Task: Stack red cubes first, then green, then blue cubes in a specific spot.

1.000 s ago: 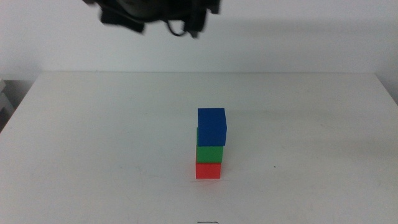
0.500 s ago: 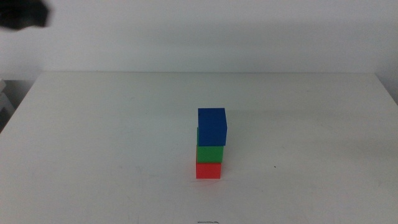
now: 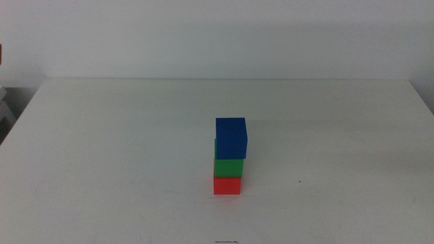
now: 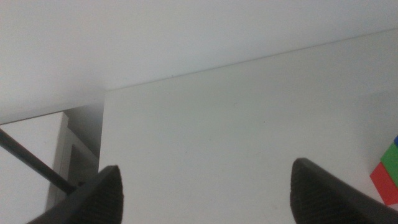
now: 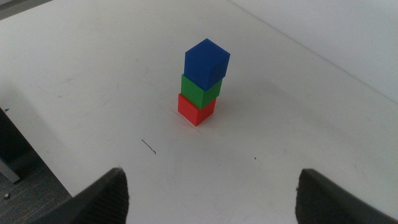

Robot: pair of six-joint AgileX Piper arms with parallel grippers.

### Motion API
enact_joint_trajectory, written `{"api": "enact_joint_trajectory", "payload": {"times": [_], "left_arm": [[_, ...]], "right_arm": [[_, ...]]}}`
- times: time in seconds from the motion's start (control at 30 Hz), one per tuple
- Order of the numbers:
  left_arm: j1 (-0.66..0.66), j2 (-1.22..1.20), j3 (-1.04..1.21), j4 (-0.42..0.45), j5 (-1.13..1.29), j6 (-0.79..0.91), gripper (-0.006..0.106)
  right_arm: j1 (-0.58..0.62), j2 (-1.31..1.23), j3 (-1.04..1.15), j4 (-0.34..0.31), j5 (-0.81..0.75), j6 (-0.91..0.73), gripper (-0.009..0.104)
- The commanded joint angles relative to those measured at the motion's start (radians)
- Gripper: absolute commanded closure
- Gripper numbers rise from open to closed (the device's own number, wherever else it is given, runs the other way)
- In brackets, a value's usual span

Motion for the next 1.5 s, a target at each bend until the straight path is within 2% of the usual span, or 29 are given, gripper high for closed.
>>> {"api": "enact_joint_trajectory", "payload": {"times": [0.0,0.3,0.43,0.57,0.77,0.87,0.9,1.0,1.07,1.23,1.3,1.47], "left_arm": [[0.001,-0.005,-0.021,-0.003,-0.085,-0.003,0.011],[0.001,-0.009,0.020,-0.004,-0.094,-0.004,0.011],[0.001,-0.050,0.112,-0.004,-0.185,-0.004,0.011],[0.001,-0.137,0.257,-0.011,-0.392,-0.004,0.011],[0.001,-0.274,0.462,-0.016,-0.532,-0.004,0.011],[0.001,-0.348,0.543,-0.035,-0.553,-0.004,0.011],[0.001,-0.375,0.575,-0.057,-0.566,-0.004,0.011],[0.001,-0.453,0.672,-0.130,-0.626,-0.004,0.011],[0.001,-0.498,0.749,-0.156,-0.681,-0.004,0.011],[0.001,-0.613,0.923,-0.159,-0.816,-0.004,0.011],[0.001,-0.667,0.981,-0.159,-0.831,-0.004,0.011],[0.001,-0.780,1.073,-0.157,-0.831,-0.005,0.011]], "right_arm": [[-0.005,0.006,-0.022,-0.006,-0.070,-0.012,0.001],[-0.005,0.006,-0.019,-0.007,-0.070,-0.012,0.001],[-0.007,0.003,-0.004,-0.021,-0.075,-0.012,0.001],[-0.009,-0.009,0.070,-0.140,-0.205,-0.012,0.001],[-0.018,-0.079,0.269,-0.258,-0.469,-0.012,0.001],[-0.086,-0.128,0.387,-0.359,-0.567,-0.012,0.001],[-0.121,-0.144,0.427,-0.375,-0.592,-0.012,0.001],[-0.237,-0.187,0.530,-0.351,-0.628,-0.012,0.001],[-0.316,-0.218,0.588,-0.296,-0.629,-0.012,0.001],[-0.513,-0.285,0.685,-0.110,-0.627,-0.012,0.001],[-0.550,-0.312,0.711,-0.090,-0.621,-0.012,0.001],[-0.590,-0.442,0.776,-0.092,-0.649,-0.012,0.001]]}}
